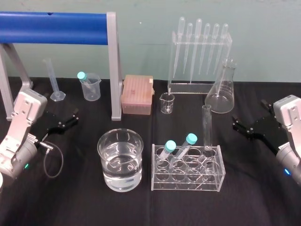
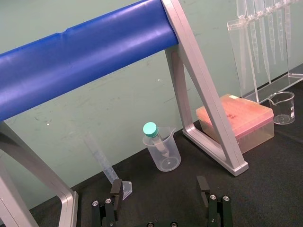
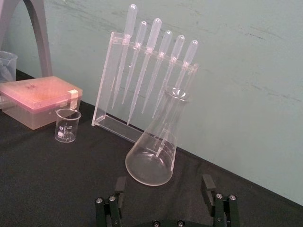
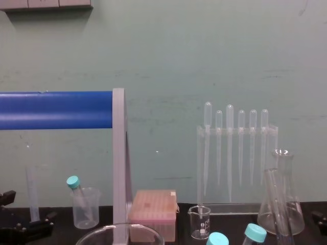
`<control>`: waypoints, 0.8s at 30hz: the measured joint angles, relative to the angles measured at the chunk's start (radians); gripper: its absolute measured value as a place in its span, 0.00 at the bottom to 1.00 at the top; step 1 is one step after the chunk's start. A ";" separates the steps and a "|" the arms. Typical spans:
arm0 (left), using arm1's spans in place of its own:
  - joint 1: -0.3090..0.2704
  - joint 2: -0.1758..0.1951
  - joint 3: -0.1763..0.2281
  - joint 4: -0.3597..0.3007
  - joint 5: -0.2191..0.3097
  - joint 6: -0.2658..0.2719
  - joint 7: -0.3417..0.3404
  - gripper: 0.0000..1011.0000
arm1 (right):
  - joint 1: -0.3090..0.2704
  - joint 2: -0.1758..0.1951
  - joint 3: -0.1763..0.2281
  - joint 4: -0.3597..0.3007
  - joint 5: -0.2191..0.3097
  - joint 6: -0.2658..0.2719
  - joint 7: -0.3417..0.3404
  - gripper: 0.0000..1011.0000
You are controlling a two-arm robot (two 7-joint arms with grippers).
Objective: Hold the test tube with one hand and immerse one end into the beaker, then return it to the test tube rack.
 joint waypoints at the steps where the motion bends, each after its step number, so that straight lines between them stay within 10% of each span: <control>1: 0.000 0.000 0.000 0.000 0.000 0.000 0.000 0.99 | 0.000 0.000 0.000 0.000 0.000 0.000 0.000 0.99; 24: 0.000 0.000 0.000 0.000 0.000 0.000 0.000 0.99 | 0.000 0.000 0.000 0.000 0.000 0.000 0.000 0.99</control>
